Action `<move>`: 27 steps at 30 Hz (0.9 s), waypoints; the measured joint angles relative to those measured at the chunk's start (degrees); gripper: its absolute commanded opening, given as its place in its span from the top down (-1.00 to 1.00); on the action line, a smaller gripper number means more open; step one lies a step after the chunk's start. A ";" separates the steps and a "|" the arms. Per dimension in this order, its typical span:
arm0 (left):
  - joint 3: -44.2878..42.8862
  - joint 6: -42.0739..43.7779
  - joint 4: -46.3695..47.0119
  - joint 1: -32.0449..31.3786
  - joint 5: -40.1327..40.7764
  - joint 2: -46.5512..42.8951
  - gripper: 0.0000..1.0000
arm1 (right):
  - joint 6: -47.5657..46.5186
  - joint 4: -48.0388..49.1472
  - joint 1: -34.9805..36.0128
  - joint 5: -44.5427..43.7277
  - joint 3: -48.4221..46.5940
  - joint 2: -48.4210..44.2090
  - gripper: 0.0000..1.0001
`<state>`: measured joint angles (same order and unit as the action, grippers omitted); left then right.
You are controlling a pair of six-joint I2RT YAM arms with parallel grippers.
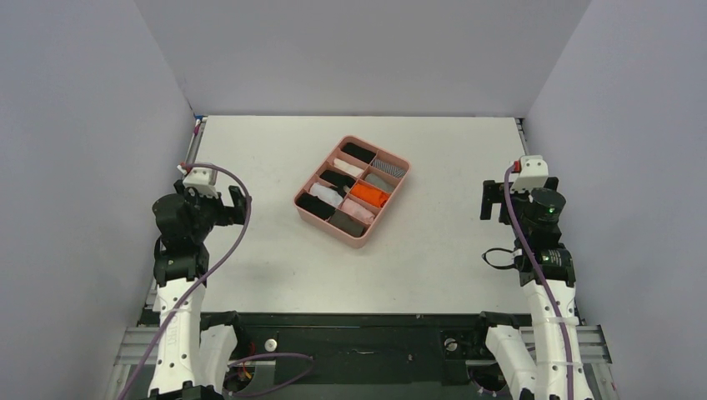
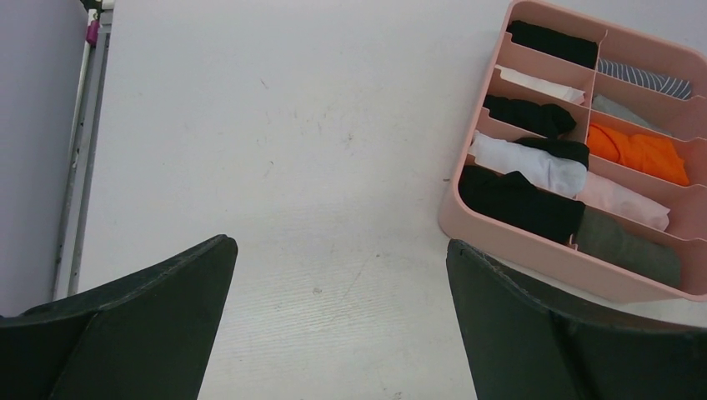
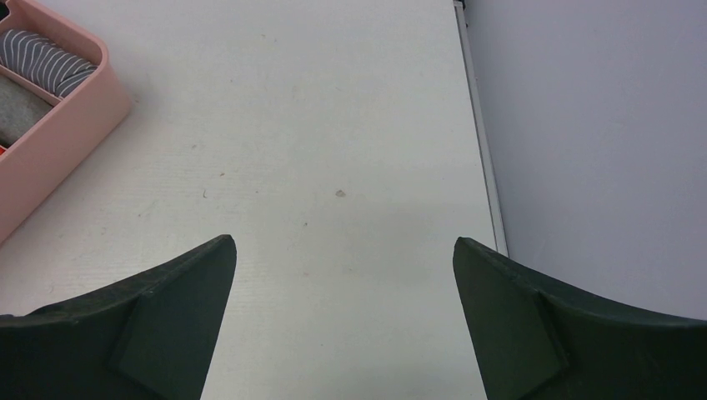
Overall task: Roll the underwear
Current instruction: Reset both arms
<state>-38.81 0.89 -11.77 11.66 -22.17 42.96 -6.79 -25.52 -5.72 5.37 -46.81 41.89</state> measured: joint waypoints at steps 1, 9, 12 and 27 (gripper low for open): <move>0.00 0.02 0.02 0.07 0.15 -0.02 -0.93 | 0.00 0.00 0.00 0.00 0.02 -0.07 -0.97; 0.04 0.26 0.02 0.35 0.76 -0.15 -0.93 | 0.02 0.02 -0.57 -0.04 0.87 -1.97 -0.97; 0.35 0.28 0.04 0.79 0.76 -0.44 -0.93 | 0.00 0.07 -0.66 -0.04 0.92 -2.16 -0.97; 0.98 0.48 0.04 1.22 0.74 -0.63 -0.93 | 0.00 0.11 -0.74 -0.04 0.92 -2.27 -0.97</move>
<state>-37.82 1.37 -11.73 12.88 -21.43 42.33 -6.79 -25.41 -6.46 5.32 -45.89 39.62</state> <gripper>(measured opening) 0.968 0.988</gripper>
